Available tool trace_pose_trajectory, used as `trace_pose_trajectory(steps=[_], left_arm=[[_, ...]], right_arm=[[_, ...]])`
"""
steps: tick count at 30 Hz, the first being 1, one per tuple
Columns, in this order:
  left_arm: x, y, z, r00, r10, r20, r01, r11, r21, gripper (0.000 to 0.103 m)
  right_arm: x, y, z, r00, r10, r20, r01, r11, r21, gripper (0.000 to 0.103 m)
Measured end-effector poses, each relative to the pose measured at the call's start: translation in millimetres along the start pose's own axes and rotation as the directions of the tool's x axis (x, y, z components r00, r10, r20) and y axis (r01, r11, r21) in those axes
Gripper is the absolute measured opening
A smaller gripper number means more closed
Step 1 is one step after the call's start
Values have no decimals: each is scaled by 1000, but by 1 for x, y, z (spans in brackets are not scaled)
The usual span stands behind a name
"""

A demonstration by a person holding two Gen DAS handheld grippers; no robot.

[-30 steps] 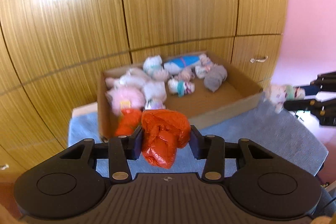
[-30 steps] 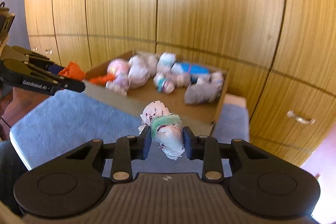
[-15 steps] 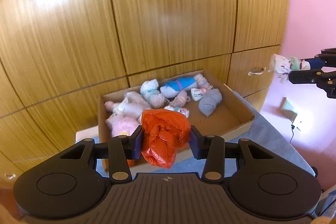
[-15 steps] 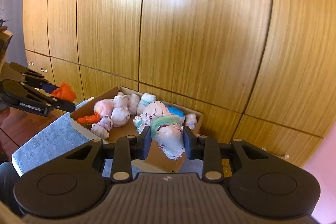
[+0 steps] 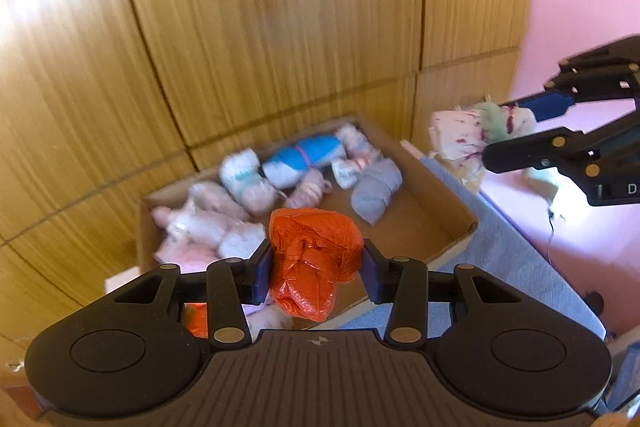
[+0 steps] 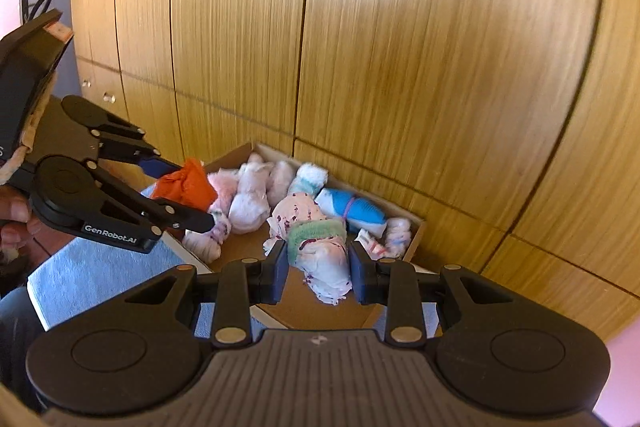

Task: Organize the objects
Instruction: 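Carry the orange bundle and green-banded bundle into the box and release both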

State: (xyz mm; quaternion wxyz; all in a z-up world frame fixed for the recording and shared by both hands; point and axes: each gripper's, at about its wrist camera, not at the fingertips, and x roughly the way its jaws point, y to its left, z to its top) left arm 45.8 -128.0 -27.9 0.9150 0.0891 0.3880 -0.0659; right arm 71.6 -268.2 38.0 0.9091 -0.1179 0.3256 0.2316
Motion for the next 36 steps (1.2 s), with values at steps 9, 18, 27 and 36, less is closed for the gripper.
trace_pose_trajectory(steps=[9, 18, 27, 36], left_arm=[[59, 12, 11, 986, -93, -138, 86, 995, -50, 51], [100, 14, 5, 973, -96, -208, 86, 995, -57, 51], [122, 21, -6, 973, -77, -219, 63, 996, -68, 51], [121, 20, -9, 988, -33, -150, 16, 993, -114, 51]], right_arm=[[54, -8, 1, 989, 62, -132, -62, 998, 6, 29], [102, -6, -14, 967, 89, -240, -90, 996, 8, 29], [123, -8, -28, 955, 106, -277, -100, 994, 34, 29], [139, -9, -33, 962, 70, -264, -66, 997, 26, 29]])
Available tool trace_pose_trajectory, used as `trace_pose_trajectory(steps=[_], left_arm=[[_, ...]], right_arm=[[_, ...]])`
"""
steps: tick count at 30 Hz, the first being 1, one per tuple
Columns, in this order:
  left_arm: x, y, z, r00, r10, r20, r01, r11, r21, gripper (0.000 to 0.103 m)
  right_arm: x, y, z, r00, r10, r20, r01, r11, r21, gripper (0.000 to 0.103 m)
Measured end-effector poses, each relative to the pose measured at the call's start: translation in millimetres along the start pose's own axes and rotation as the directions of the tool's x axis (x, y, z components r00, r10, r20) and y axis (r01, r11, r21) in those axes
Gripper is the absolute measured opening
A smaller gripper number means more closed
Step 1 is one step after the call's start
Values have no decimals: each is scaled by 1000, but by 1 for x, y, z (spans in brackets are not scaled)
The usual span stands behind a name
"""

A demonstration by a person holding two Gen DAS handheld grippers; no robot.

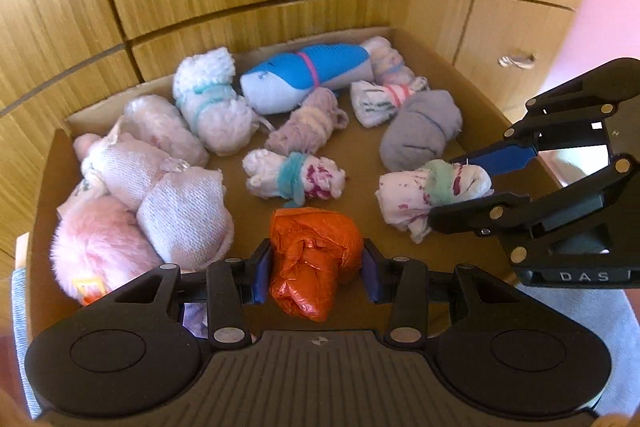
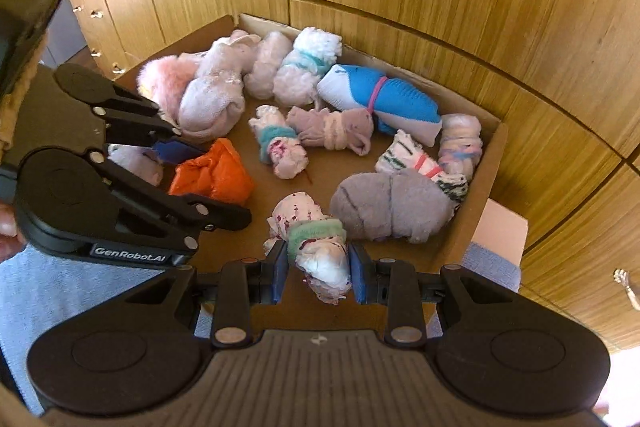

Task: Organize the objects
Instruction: 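Carry the orange bundle and green-banded bundle into the box and release both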

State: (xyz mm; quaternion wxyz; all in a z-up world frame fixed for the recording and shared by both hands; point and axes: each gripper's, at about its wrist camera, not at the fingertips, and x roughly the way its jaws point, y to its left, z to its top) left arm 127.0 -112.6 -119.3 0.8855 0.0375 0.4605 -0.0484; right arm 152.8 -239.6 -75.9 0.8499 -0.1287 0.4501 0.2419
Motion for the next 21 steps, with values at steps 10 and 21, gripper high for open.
trace_pose_trajectory(steps=[10, 21], left_arm=[[3, 1, 1, 993, 73, 95, -70, 997, -36, 51], [3, -4, -3, 985, 100, 137, -95, 994, -47, 52]], right_arm=[[10, 4, -1, 999, -40, 19, 40, 999, -27, 29], [12, 3, -4, 998, -55, 28, 55, 998, -2, 30]])
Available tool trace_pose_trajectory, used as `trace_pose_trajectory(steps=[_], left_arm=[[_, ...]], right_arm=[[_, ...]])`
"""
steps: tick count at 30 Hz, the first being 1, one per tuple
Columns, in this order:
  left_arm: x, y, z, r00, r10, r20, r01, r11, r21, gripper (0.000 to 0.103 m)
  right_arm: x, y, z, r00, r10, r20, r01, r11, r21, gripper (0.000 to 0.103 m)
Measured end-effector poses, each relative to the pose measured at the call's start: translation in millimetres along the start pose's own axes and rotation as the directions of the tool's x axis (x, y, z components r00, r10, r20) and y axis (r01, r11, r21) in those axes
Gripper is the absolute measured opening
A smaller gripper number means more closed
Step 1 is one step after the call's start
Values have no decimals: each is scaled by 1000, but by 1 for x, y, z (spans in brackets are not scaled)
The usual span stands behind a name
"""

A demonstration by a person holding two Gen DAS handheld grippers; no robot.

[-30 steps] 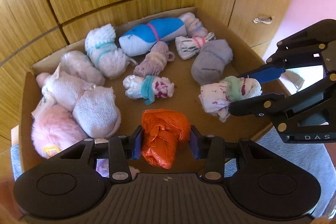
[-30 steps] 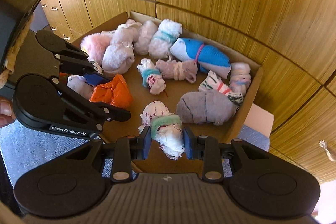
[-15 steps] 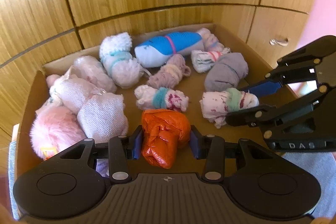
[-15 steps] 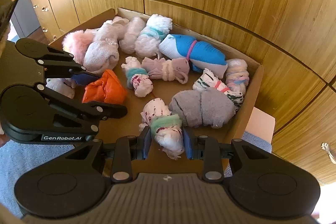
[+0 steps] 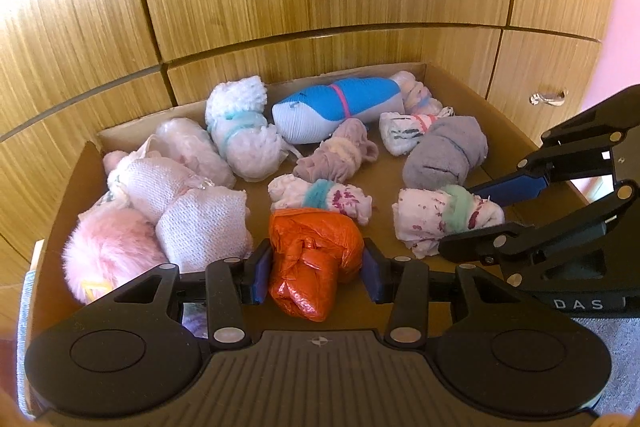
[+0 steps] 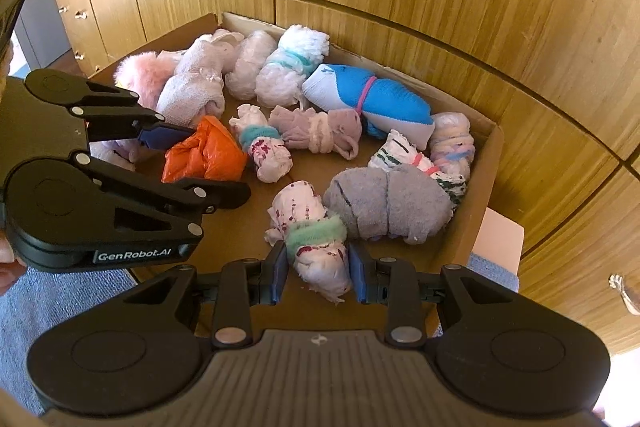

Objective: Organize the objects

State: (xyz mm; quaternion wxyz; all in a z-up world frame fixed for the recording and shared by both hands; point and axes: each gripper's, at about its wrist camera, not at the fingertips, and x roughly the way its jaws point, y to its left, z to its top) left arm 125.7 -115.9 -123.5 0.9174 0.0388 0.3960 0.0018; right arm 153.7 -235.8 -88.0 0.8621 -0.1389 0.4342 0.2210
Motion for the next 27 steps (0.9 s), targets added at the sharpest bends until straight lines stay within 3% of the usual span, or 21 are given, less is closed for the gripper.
trace_pose_trajectory(steps=[6, 10, 27], left_arm=[[-2, -2, -3, 1000, 0, 11, 0, 1000, 4, 54], [0, 0, -2, 1000, 0, -3, 0, 1000, 1, 70], [-35, 13, 8, 999, -28, -36, 25, 997, -73, 92]], right_arm=[[-1, 1, -3, 1000, -7, 1, 7, 1000, 15, 33], [-3, 3, -3, 1000, -14, -1, 14, 1000, 7, 32], [-47, 14, -4, 996, -69, 63, 66, 997, 40, 46]])
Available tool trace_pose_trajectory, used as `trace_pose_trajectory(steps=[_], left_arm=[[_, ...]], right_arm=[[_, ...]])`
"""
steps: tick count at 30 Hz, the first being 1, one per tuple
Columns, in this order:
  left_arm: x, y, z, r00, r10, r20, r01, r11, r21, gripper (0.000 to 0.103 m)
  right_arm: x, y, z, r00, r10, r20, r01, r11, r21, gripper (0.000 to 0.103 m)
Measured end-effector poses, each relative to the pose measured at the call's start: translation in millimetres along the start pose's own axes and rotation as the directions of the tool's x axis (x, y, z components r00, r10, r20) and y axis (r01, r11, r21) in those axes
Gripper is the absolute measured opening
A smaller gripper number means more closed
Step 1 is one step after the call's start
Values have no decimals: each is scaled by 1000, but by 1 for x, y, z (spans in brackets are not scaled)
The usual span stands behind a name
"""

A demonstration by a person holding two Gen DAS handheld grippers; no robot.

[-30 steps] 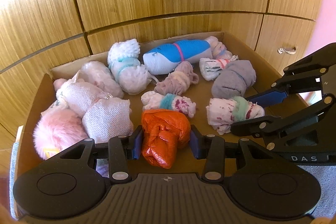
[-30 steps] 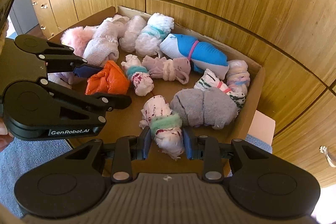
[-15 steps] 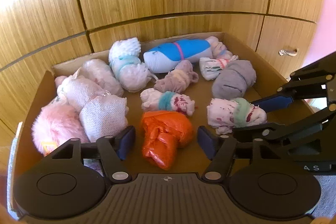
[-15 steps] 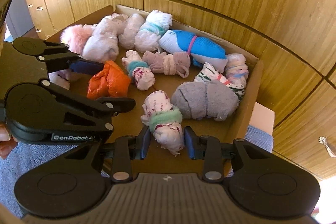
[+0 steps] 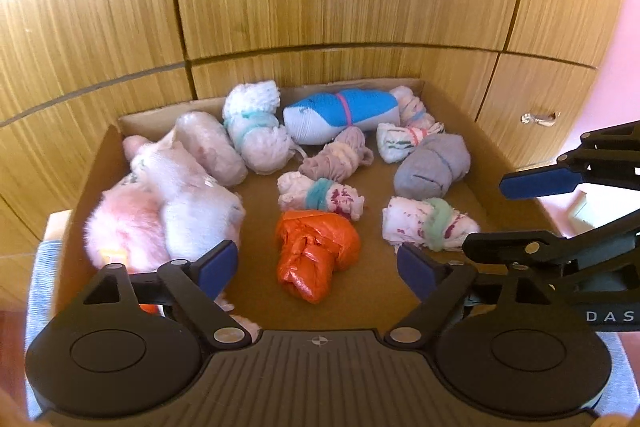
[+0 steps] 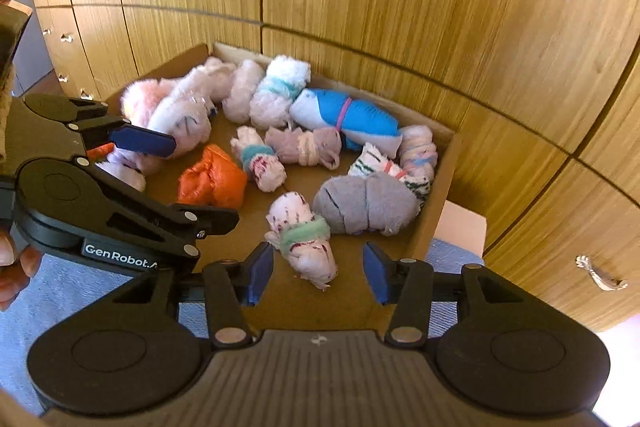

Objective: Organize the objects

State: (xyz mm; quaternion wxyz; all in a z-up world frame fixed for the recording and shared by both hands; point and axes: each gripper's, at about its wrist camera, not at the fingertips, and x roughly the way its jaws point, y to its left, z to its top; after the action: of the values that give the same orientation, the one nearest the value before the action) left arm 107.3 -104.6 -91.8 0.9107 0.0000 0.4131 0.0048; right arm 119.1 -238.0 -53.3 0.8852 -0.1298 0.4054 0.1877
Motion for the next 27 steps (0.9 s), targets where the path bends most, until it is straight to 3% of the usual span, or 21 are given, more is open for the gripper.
trace_pose_trajectory(steps=[4, 13, 20, 24, 27], left_arm=[[-23, 3, 1, 999, 32, 37, -32, 999, -3, 102], [-70, 11, -6, 997, 27, 66, -27, 1000, -9, 102], [-106, 18, -24, 991, 76, 109, -77, 997, -2, 102], [-122, 32, -39, 990, 72, 119, -65, 996, -60, 102], [-130, 43, -48, 984, 137, 110, -125, 986, -112, 103]], right_arm=[[-20, 6, -2, 999, 0, 36, -1, 1000, 27, 57], [-57, 29, -12, 995, -7, 103, -1, 997, 75, 73], [-81, 48, -23, 987, -40, 154, 19, 990, 138, 86], [-82, 62, -30, 986, -43, 160, 15, 984, 175, 90], [-78, 73, -36, 988, -46, 147, 17, 981, 191, 92]])
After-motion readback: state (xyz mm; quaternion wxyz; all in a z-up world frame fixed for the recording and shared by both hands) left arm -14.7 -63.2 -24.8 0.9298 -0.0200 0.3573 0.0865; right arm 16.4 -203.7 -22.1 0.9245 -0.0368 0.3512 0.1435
